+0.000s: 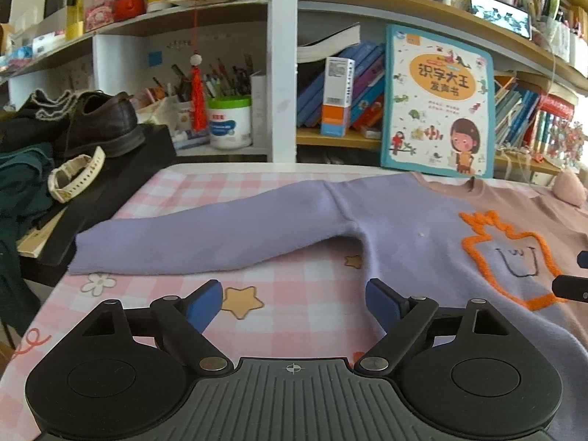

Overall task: Fold clothes
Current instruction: 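Open both tools and release the sweatshirt body, then move the open left tool along the lavender sleeve to its cuff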

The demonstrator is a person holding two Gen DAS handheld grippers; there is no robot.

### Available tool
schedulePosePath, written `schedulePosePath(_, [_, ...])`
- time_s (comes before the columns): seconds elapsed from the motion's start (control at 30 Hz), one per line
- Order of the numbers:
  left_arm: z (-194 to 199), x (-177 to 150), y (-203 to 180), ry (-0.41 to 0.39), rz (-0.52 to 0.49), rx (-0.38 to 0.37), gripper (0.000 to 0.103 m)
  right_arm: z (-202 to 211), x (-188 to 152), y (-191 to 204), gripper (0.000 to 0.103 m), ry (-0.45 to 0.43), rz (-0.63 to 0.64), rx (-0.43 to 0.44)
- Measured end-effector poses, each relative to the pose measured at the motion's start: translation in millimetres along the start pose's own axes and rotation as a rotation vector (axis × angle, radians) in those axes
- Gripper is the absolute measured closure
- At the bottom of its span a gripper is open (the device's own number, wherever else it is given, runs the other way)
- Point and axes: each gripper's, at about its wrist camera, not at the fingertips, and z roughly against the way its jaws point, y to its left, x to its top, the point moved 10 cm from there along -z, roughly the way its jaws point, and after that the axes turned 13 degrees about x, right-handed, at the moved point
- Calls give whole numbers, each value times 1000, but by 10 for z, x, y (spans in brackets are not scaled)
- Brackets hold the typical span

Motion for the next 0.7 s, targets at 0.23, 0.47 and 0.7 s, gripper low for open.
schedulePosePath(0.23, [-52, -1, 57, 2, -9, 39, 13, -130, 22, 157, 18, -3, 62, 12])
schedulePosePath(0.47, [-55, 3, 192, -5, -6, 103, 10, -284, 110, 238, 16, -20, 135, 53])
schedulePosePath(0.7, [-91, -32, 423, 7, 4, 211, 9, -377, 152, 227, 16, -45, 158, 86])
